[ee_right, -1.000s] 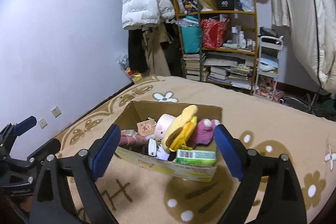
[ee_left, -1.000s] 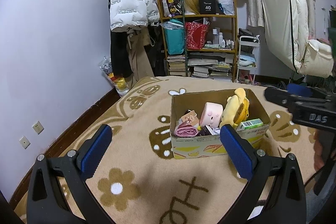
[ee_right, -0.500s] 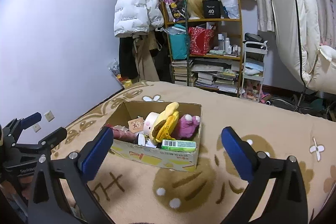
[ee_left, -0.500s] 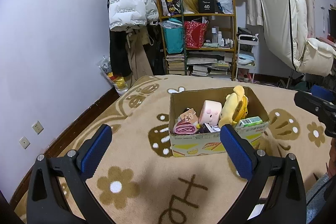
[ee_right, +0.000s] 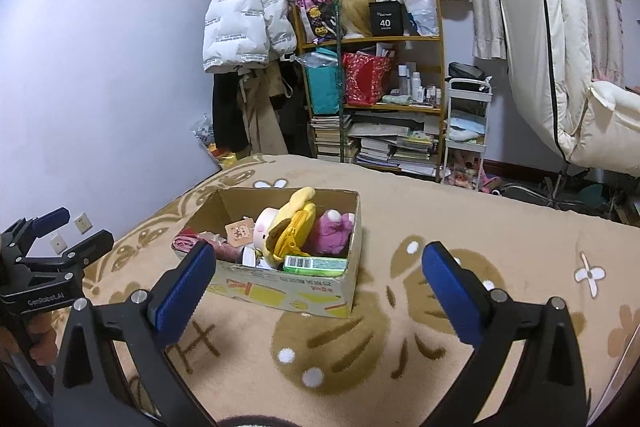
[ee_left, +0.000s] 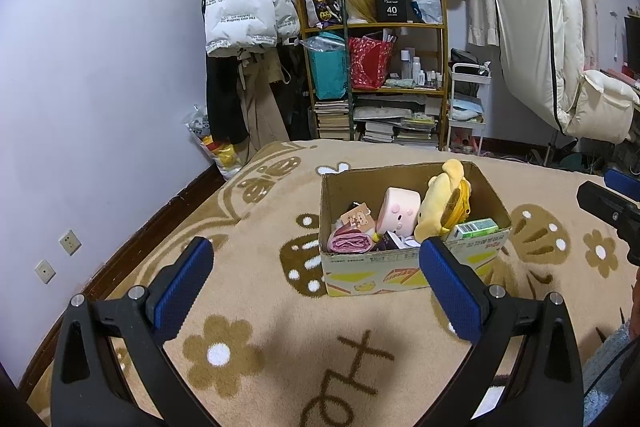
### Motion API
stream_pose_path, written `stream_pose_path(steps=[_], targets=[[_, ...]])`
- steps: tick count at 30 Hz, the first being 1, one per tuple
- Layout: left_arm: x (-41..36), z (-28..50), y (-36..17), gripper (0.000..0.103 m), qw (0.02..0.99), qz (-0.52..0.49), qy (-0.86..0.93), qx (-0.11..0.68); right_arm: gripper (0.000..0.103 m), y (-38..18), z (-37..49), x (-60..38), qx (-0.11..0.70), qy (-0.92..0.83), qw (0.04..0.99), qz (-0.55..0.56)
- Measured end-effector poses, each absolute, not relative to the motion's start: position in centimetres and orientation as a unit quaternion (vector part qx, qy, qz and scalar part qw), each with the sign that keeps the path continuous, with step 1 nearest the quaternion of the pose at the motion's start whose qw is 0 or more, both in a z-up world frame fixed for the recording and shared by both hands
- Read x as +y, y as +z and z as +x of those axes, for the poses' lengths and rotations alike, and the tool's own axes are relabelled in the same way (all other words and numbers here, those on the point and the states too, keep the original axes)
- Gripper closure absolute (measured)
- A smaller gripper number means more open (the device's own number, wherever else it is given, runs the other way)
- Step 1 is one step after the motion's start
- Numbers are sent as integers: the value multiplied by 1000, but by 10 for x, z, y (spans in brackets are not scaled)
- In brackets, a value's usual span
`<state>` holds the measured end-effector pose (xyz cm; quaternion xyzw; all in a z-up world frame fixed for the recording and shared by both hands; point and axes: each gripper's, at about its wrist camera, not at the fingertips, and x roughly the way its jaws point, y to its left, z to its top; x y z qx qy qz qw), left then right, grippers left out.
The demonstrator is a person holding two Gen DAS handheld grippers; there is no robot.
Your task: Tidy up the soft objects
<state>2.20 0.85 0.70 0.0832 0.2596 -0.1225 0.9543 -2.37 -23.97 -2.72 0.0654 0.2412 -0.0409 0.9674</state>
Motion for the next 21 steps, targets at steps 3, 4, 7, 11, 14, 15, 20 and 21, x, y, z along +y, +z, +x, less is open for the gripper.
stream_pose_path(steps=[3, 4, 7, 11, 14, 15, 20, 21], targets=[[8, 24, 7, 1, 955, 83, -119, 259, 0, -27, -23, -240, 240, -41, 968, 65], [8, 24, 6, 1, 955, 83, -117, 260, 0, -27, -23, -240, 240, -42, 968, 64], [9, 27, 5, 1, 953, 81, -118, 266, 0, -27, -23, -240, 240, -41, 968, 65], [11, 27, 6, 1, 954, 76, -118, 264, 0, -27, -23, -240, 241, -42, 967, 65], [11, 27, 6, 1, 955, 76, -117, 261, 0, -28, -22, -238, 238, -47, 968, 58], [12, 27, 7, 1, 955, 76, -117, 262, 0, -29, -23, -238, 237, -48, 969, 57], [12, 26, 7, 1, 954, 82, -118, 263, 0, -31, -22, -237, 237, -48, 969, 54], [11, 26, 7, 1, 954, 83, -119, 263, 0, -32, -22, -237, 236, -48, 969, 55]])
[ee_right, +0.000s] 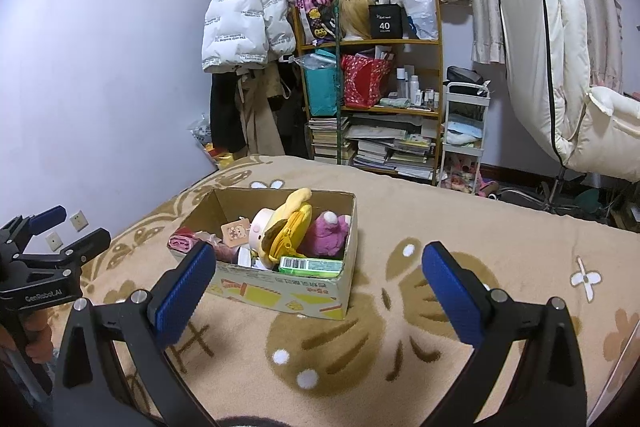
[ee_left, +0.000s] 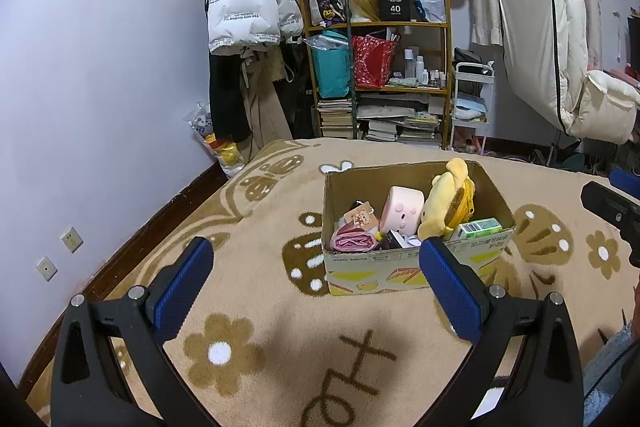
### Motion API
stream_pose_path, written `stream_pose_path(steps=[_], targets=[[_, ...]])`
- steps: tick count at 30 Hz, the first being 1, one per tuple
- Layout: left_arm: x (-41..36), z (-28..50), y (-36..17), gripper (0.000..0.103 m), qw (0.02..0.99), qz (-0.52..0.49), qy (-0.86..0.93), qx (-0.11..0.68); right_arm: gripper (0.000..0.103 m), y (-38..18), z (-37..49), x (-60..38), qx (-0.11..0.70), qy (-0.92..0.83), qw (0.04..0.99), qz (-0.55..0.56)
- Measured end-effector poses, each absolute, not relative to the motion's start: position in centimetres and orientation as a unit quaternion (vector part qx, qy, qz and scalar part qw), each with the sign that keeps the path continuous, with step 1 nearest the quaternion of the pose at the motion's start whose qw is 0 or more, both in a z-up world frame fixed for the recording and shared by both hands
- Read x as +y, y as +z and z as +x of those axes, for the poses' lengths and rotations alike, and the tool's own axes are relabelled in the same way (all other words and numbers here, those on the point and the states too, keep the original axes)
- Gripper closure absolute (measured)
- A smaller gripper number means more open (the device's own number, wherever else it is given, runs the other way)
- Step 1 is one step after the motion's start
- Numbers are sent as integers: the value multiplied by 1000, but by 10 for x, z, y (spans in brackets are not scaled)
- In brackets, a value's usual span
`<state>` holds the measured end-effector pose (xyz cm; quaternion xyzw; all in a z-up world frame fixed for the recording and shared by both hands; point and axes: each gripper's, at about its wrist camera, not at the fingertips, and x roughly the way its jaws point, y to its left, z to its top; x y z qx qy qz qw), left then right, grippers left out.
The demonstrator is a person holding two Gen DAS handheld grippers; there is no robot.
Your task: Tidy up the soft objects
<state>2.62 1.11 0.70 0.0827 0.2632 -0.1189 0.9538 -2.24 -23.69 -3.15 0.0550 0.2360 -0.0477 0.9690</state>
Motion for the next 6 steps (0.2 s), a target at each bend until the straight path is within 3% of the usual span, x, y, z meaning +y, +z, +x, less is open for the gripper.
stream_pose_path(steps=[6], targets=[[10, 26, 7, 1, 953, 85, -120, 263, 0, -31, -23, -236, 232, -49, 970, 56]])
